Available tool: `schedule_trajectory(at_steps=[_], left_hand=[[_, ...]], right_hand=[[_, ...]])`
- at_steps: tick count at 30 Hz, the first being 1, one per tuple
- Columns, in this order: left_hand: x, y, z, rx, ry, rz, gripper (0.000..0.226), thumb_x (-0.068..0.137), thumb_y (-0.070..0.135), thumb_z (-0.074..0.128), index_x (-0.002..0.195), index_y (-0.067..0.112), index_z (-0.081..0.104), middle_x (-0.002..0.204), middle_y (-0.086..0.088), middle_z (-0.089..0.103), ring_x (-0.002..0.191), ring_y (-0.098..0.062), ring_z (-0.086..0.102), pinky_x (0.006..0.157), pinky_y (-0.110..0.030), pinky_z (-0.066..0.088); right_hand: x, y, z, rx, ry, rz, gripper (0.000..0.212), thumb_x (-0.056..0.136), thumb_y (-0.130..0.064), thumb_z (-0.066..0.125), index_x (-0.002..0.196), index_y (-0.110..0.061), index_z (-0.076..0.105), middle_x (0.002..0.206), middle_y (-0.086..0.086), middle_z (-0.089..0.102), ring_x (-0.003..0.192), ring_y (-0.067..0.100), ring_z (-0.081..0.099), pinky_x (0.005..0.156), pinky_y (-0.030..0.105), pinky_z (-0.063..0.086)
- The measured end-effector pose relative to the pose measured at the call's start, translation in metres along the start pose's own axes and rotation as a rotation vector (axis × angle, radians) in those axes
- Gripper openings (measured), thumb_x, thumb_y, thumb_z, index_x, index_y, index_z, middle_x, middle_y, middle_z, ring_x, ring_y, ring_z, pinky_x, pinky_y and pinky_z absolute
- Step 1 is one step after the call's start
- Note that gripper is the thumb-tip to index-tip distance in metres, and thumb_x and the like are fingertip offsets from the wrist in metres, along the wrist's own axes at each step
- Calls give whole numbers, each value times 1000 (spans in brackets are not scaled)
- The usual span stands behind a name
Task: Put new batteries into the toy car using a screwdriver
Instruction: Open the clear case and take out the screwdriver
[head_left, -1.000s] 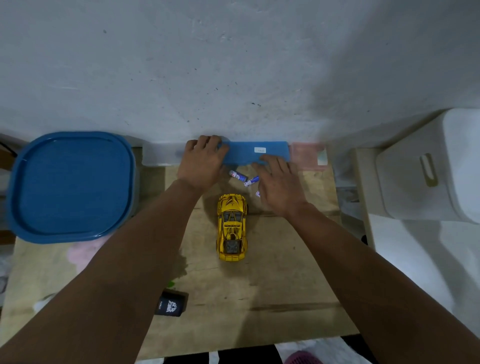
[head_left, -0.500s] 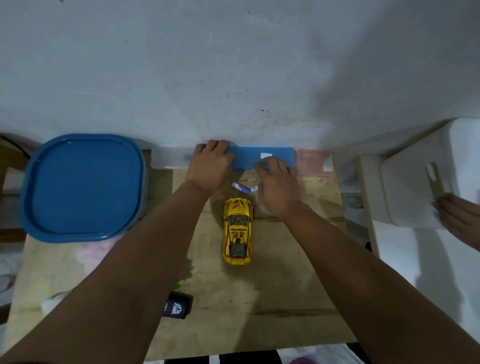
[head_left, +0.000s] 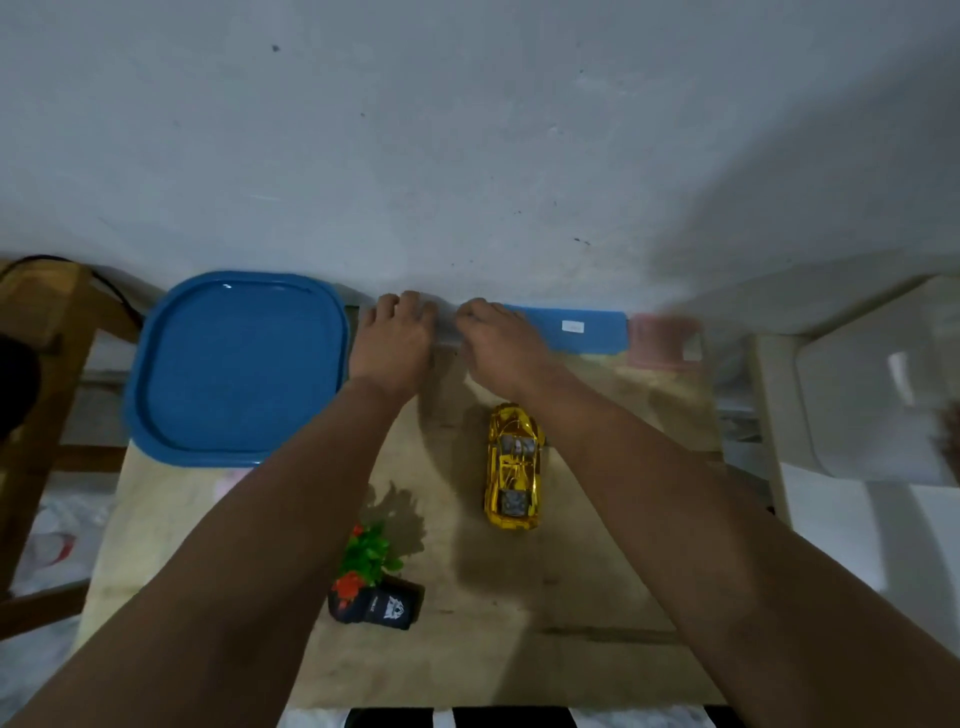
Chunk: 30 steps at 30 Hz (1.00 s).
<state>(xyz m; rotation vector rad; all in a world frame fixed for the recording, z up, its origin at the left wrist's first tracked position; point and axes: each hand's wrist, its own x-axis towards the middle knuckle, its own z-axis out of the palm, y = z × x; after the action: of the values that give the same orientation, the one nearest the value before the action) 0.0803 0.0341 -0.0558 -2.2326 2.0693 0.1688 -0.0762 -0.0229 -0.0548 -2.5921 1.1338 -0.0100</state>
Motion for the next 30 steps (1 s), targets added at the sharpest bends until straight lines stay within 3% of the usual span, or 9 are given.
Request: schedule_trajectory(at_steps=[5,15,19,24,28,30], left_hand=[[6,-13,1,90,-100,-64,41,96,12,53,136,5,55,130,-19,54,118,-43,53,97,-51,46],[10,-10,-7,228,-108,9,28,99,12,52,124,5,64,123,-15,59,111,-35,61,93,-46,48],[11,-25,-6,332,-77,18,27,97,18,58,122,14,67,118,-8,65,102,-29,66,97,-46,44],[12,-38,8,338,-6,33,37,101,24,50,136,14,57,136,-12,57,96,-31,70,115,-56,30],[12,-44,20,313,53,72,35,102,20,46,133,11,59,134,-14,57,81,-31,71,115,-56,31],[12,-45,21,299,61,80,34,101,19,49,131,12,61,133,-14,58,78,-29,71,115,-54,33]], right_hand=[[14,-19,15,-102,-74,-47,42,92,-12,60,134,-11,60,143,11,51,132,30,48,107,47,43],[16,-20,17,-225,-28,-8,33,89,-11,66,122,-13,63,120,9,59,114,29,56,95,46,49],[20,-25,20,-241,-10,-4,38,88,-17,68,126,-17,61,121,10,54,114,31,52,92,47,49],[23,-28,20,-231,7,7,34,91,-24,65,123,-15,63,120,11,53,111,31,52,83,43,50],[22,-35,22,-224,-5,23,34,92,-24,66,124,-11,63,126,10,53,115,30,51,87,42,54],[24,-37,21,-236,-9,24,32,90,-20,69,120,-10,64,122,10,55,111,30,52,80,40,53]])
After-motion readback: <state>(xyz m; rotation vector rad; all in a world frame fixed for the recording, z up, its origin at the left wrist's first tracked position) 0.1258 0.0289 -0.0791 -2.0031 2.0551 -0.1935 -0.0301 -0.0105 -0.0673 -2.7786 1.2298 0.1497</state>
